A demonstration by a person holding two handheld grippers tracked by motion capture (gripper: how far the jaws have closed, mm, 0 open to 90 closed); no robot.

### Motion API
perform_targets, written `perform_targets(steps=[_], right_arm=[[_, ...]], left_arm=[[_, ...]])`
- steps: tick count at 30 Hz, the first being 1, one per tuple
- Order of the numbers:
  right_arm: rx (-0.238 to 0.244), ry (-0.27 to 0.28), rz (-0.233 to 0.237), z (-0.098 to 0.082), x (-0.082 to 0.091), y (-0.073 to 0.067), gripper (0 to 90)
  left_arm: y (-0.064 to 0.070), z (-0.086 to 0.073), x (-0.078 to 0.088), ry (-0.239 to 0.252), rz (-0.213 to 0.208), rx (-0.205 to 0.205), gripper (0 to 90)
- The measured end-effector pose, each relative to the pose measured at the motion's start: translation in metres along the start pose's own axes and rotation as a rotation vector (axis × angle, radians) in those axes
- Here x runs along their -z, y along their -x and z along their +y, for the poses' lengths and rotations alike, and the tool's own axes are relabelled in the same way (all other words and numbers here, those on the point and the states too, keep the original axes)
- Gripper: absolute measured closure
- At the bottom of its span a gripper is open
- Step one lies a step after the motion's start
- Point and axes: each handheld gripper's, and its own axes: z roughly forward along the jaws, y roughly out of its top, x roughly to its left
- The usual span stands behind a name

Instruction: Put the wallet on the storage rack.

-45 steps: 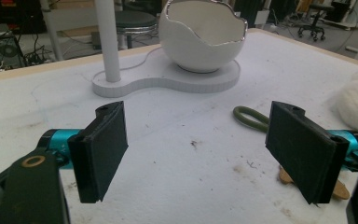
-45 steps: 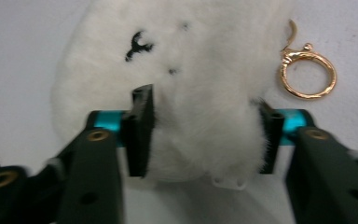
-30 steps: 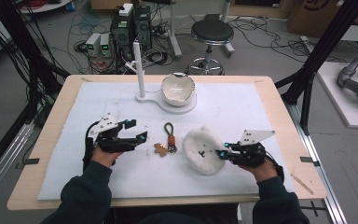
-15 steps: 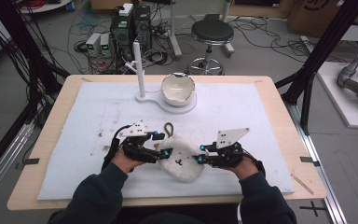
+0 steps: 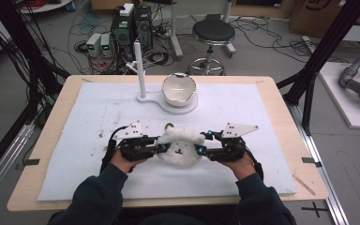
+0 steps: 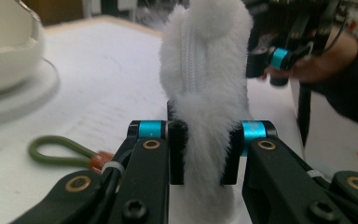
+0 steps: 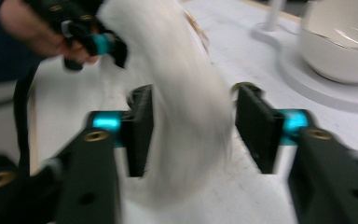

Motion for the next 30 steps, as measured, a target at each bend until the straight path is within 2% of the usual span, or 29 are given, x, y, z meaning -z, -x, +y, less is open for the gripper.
perform_targets(steps=[1,2,3,4,5,7,8,9,10,11,12,13,15,17,18,19,20,21,22,23,25,26,27,28,29,30], right_arm=[[0.0,0.0,0.0,0.0,0.0,0.0,46.4],[-0.075,0.019,0.002,-0.006,0.001,0.006,42.3],[-0.103,0.014,0.014,-0.007,0.001,0.008,40.9],[-0.134,0.009,0.041,-0.009,-0.002,0.009,40.5],[-0.134,0.009,0.041,-0.009,-0.002,0.009,40.5],[-0.191,-0.02,0.12,-0.014,-0.014,0.008,41.9],[-0.199,-0.027,0.14,-0.014,-0.018,0.007,44.6],[-0.199,-0.027,0.14,-0.014,-0.018,0.007,44.6],[-0.207,-0.027,0.154,-0.015,-0.021,0.006,49.8],[-0.22,-0.03,0.17,-0.014,-0.024,0.005,64.6],[-0.22,-0.03,0.17,-0.014,-0.024,0.005,64.6],[-0.22,-0.019,0.143,-0.014,-0.022,0.006,74.9],[-0.218,0.0,0.133,-0.013,-0.018,0.008,77.2],[-0.2,0.028,0.096,-0.01,-0.012,0.009,78.8],[-0.157,0.036,0.061,-0.007,-0.007,0.009,79.5],[-0.134,0.024,0.047,-0.006,-0.006,0.007,79.8],[-0.134,0.024,0.047,-0.006,-0.006,0.007,79.8],[-0.088,0.017,0.036,-0.005,-0.007,0.004,80.0],[-0.08,0.008,0.033,-0.004,-0.007,0.003,79.9],[-0.061,-0.002,0.027,-0.003,-0.007,0.002,79.9],[-0.021,-0.029,0.016,-0.002,-0.007,0.001,79.9],[-0.021,-0.029,0.016,-0.002,-0.007,0.001,79.9],[-0.004,-0.051,0.028,-0.001,-0.007,0.0,79.9],[0.001,-0.047,0.034,-0.001,-0.009,-0.002,79.8],[0.001,-0.047,0.034,-0.001,-0.009,-0.002,79.8],[0.002,-0.044,0.032,0.0,-0.009,-0.003,79.6]], left_arm=[[-0.002,0.001,0.003,0.033,0.013,0.008,78.2],[-0.003,0.001,0.007,0.072,0.038,0.014,78.2],[-0.005,0.001,0.01,0.092,0.046,0.022,78.2],[-0.007,0.0,0.014,0.134,0.064,0.039,78.1],[-0.007,0.0,0.014,0.134,0.064,0.039,78.1],[-0.009,-0.001,0.015,0.155,0.058,0.053,78.0],[-0.009,-0.001,0.015,0.155,0.058,0.053,78.0],[-0.009,-0.001,0.014,0.149,0.055,0.054,78.0],[-0.008,-0.002,0.012,0.143,0.051,0.056,77.9],[-0.007,-0.003,0.011,0.138,0.048,0.054,77.4],[-0.007,-0.004,0.01,0.133,0.053,0.056,77.4],[-0.007,-0.004,0.009,0.121,0.057,0.058,75.7],[-0.009,-0.006,0.005,0.044,0.06,0.078,73.4],[-0.009,-0.011,-0.004,-0.075,0.057,0.089,65.9],[-0.007,-0.014,-0.011,-0.133,0.066,0.06,58.4],[-0.007,-0.014,-0.011,-0.133,0.066,0.06,53.5],[-0.006,-0.013,-0.012,-0.136,0.071,0.063,53.5],[-0.008,-0.011,-0.01,-0.102,0.086,0.073,46.8],[-0.008,-0.011,-0.01,-0.102,0.086,0.073,46.8],[-0.011,-0.009,-0.003,-0.061,0.112,0.083,46.3],[-0.015,-0.007,0.004,-0.029,0.127,0.094,46.4],[-0.015,-0.007,0.004,-0.029,0.127,0.094,50.7],[-0.016,-0.008,0.007,-0.033,0.11,0.091,60.5],[-0.016,-0.008,0.007,-0.033,0.11,0.091,66.9],[-0.015,-0.009,0.006,-0.043,0.114,0.079,66.9],[-0.015,-0.009,0.006,-0.056,0.105,0.075,72.3]])
